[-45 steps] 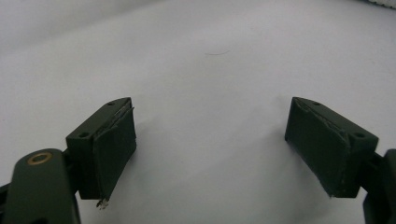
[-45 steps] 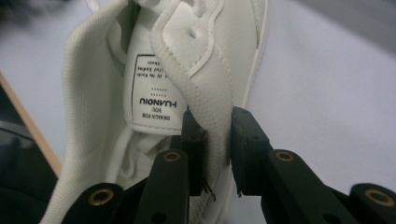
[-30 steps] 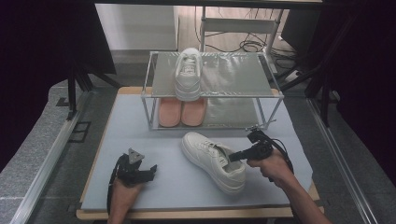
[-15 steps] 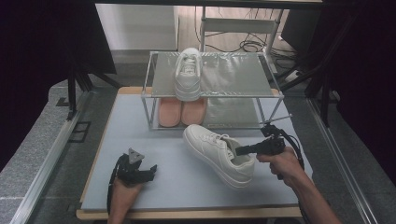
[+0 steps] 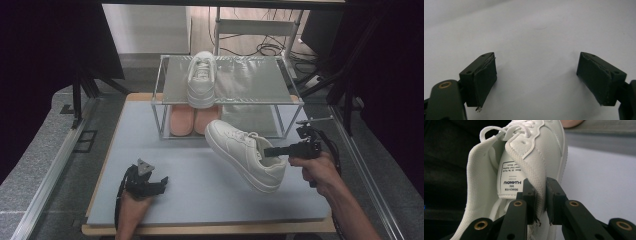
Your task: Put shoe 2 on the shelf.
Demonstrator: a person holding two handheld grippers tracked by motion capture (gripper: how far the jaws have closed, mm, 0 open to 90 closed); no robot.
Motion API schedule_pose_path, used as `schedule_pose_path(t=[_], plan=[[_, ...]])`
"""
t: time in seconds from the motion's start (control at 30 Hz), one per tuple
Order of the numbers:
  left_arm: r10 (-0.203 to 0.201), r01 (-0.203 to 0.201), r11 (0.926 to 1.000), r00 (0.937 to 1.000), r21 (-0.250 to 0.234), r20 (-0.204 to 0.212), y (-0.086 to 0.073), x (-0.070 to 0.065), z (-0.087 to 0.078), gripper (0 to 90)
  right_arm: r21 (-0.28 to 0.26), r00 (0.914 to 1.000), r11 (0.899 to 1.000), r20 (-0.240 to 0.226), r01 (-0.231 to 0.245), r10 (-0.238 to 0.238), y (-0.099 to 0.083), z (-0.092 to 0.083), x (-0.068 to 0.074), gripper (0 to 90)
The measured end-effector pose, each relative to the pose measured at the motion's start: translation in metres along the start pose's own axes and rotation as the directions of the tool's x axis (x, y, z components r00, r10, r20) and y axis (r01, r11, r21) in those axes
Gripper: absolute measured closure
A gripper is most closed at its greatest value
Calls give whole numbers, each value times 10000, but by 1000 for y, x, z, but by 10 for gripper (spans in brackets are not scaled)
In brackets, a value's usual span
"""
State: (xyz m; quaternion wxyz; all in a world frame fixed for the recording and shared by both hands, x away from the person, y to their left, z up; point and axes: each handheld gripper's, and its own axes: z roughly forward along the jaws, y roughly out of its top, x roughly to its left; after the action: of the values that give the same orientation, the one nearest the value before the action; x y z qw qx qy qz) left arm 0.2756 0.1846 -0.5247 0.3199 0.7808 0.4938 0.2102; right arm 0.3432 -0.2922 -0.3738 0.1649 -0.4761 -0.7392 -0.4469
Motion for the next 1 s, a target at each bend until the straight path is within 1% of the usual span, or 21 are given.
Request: schedule_pose_path(t=[0.07,0.13,0.2,0.23,0.33,0.37,0.4,0.47,0.7,0.73,0.77,0.8,0.83,1.0], plan=[[6,-6,10000,10000,6,0,0,0,0,164,-79,10000,10000,-29,-59,58,1,-2,1,797],[-26,26,10000,10000,-24,-7,0,0,0,163,-212,9998,9996,-74,-207,205,3,-9,2,797],[30,-30,10000,10000,25,-14,0,0,0,163,-320,9997,9993,-109,-207,204,5,-13,2,798],[-13,13,10000,10000,-20,-12,0,0,0,164,-299,9997,9994,-130,-186,182,6,-15,3,797],[42,-42,10000,10000,26,-12,0,0,0,164,-351,9996,9991,-174,-236,230,8,-20,5,798],[10,-10,10000,10000,11,-5,0,0,0,164,-491,9994,9984,-221,-265,254,10,-24,6,798],[10,-10,10000,10000,11,-5,0,0,0,164,-491,9994,9984,-221,-265,254,10,-24,6,798],[37,-37,10000,10000,37,-7,0,0,0,164,-642,9995,9976,-217,-241,228,13,-32,9,798],[-6,6,10000,10000,13,13,0,1,0,163,-1154,9983,9920,-350,-508,470,22,-52,14,798],[-6,6,10000,10000,13,13,0,1,0,163,-1154,9983,9920,-350,-508,470,22,-52,14,798],[0,0,10000,10000,1,-5,0,0,0,163,-1309,9980,9897,-338,-583,543,25,-57,15,798],[0,0,10000,10000,1,-5,0,0,0,162,-1309,9980,9897,-338,-583,543,25,-57,15,798],[-3,3,10000,10000,-10,-11,0,0,0,162,-1420,9976,9877,-320,-652,612,28,-61,15,798],[49,-49,10000,10000,-2,-54,0,-1,0,161,-1735,9969,9817,-168,-787,769,39,-68,15,798]])
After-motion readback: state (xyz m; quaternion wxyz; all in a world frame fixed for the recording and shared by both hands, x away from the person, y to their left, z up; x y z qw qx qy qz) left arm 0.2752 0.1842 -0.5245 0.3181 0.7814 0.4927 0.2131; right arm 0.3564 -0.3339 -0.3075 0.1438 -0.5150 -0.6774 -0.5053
